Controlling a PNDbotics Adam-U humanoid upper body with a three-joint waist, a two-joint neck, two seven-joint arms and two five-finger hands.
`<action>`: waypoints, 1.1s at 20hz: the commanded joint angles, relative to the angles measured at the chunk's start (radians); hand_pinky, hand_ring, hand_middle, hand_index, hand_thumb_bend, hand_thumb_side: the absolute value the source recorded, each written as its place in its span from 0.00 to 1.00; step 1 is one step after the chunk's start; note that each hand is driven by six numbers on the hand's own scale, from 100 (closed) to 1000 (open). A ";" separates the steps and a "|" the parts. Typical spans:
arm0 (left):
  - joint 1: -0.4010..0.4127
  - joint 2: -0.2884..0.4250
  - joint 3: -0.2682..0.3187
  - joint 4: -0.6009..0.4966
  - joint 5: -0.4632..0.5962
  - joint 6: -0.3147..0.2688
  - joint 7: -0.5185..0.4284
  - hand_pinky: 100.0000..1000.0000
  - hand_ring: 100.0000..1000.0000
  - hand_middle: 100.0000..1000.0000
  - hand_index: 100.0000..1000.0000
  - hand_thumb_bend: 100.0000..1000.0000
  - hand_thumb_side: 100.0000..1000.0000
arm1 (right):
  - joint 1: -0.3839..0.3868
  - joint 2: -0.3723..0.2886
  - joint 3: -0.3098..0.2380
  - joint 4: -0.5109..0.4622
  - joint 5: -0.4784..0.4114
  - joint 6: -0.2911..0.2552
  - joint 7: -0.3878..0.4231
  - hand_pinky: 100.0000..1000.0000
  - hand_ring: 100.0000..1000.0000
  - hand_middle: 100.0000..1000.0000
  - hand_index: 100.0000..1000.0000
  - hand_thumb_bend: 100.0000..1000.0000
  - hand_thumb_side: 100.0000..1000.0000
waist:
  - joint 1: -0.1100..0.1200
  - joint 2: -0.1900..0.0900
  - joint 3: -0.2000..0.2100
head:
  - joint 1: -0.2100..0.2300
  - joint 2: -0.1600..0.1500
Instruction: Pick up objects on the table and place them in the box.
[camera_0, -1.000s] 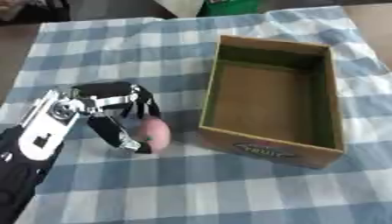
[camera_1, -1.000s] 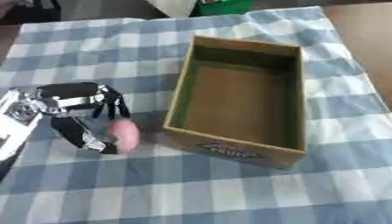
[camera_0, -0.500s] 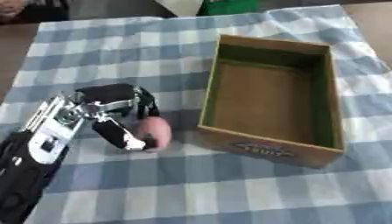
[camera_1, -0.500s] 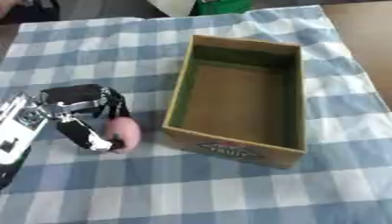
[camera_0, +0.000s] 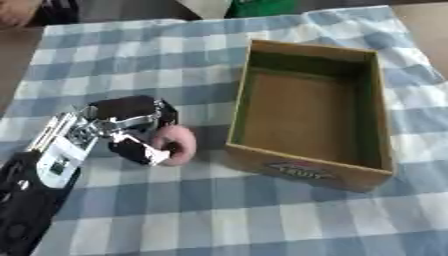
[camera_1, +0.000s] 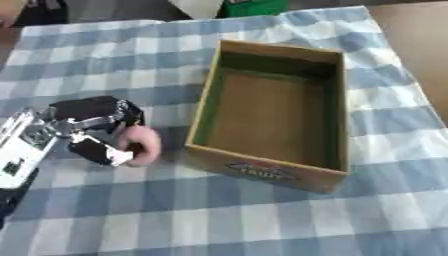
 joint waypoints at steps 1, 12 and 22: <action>-0.011 0.026 0.019 -0.042 0.039 0.003 -0.004 0.24 0.44 0.50 0.53 0.00 0.39 | -0.001 -0.014 -0.010 -0.015 -0.002 -0.001 -0.008 0.87 0.87 0.49 0.87 0.00 1.00 | -0.007 -0.019 0.002 | -0.004 0.003; -0.078 0.025 0.140 -0.169 0.052 0.059 0.099 0.21 0.40 0.49 0.49 0.00 0.34 | -0.018 -0.041 0.001 -0.015 -0.039 -0.023 -0.015 0.85 0.86 0.50 0.87 0.00 1.00 | -0.021 -0.032 -0.009 | 0.015 -0.003; -0.188 -0.059 0.211 -0.088 -0.089 0.097 0.243 0.22 0.40 0.48 0.48 0.00 0.33 | -0.095 -0.090 0.044 -0.015 -0.150 -0.054 0.015 0.83 0.84 0.52 0.86 0.00 1.00 | -0.032 -0.029 -0.060 | 0.061 -0.025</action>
